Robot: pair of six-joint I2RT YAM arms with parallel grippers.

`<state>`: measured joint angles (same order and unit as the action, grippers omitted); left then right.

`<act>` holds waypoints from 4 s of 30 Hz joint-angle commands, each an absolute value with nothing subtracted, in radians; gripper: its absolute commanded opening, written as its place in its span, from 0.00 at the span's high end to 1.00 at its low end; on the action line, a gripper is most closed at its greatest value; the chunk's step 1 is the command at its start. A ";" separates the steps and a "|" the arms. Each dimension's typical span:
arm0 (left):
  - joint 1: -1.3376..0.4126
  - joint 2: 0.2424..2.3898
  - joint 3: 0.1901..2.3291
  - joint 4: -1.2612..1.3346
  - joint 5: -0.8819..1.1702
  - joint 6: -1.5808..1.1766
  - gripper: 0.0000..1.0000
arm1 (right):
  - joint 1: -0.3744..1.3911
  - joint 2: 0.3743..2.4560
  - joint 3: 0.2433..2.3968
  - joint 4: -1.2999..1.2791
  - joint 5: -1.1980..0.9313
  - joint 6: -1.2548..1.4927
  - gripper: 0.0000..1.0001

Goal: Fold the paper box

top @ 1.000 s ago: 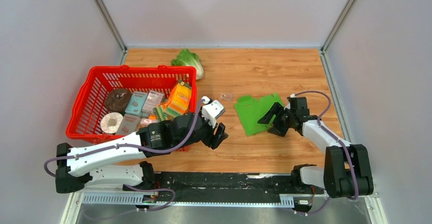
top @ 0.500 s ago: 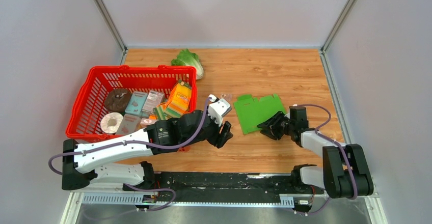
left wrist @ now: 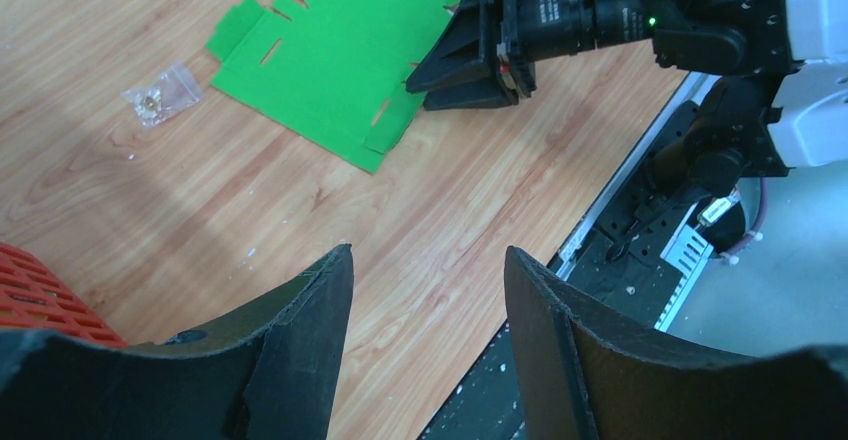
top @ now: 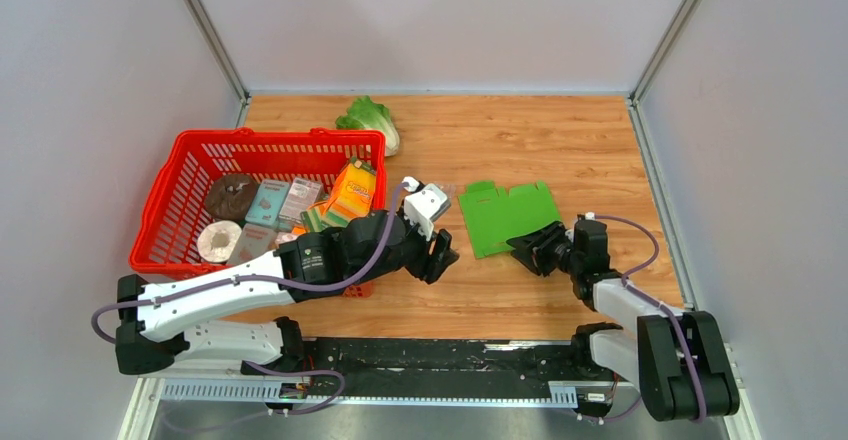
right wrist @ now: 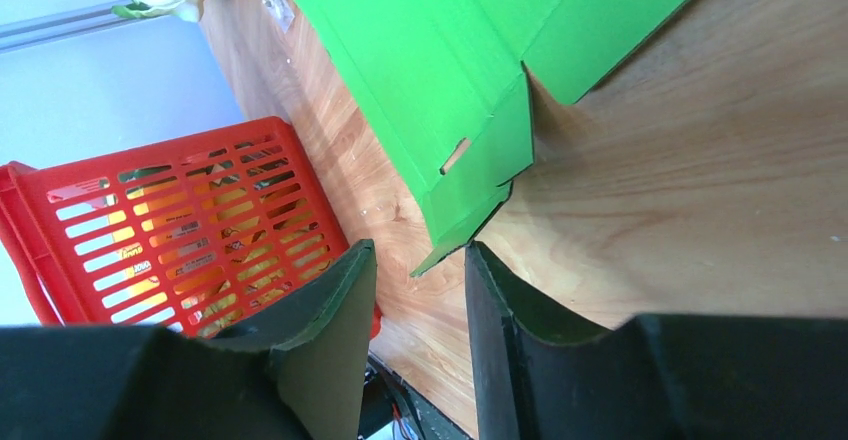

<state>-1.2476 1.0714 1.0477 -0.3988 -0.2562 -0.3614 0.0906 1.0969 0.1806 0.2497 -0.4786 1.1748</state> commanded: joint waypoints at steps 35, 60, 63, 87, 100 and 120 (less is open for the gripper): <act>-0.997 0.994 0.974 -0.143 -0.192 -0.732 0.11 | 0.130 0.799 0.368 0.210 -0.638 1.410 1.00; -0.867 1.187 0.860 0.451 0.020 -1.123 0.20 | 0.130 0.732 0.416 0.402 -0.761 1.531 1.00; -0.867 1.224 0.851 0.518 0.044 -1.149 0.27 | 0.130 0.712 0.416 0.410 -0.767 1.543 1.00; -0.858 1.052 0.761 0.386 -0.020 -1.123 0.16 | 0.129 0.669 0.480 0.376 -0.772 1.516 1.00; -0.856 1.293 0.822 0.756 0.138 -1.149 0.57 | 0.132 0.631 0.492 0.273 -0.792 1.439 0.99; -0.813 1.109 1.043 -0.292 0.132 -0.488 1.00 | 0.150 0.747 0.995 -0.899 -0.334 0.491 0.00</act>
<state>-0.8219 1.1515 0.9108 0.0998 0.1410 -0.7887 0.1310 0.7273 0.8829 -0.5682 -0.5476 0.7986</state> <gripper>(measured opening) 0.014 0.993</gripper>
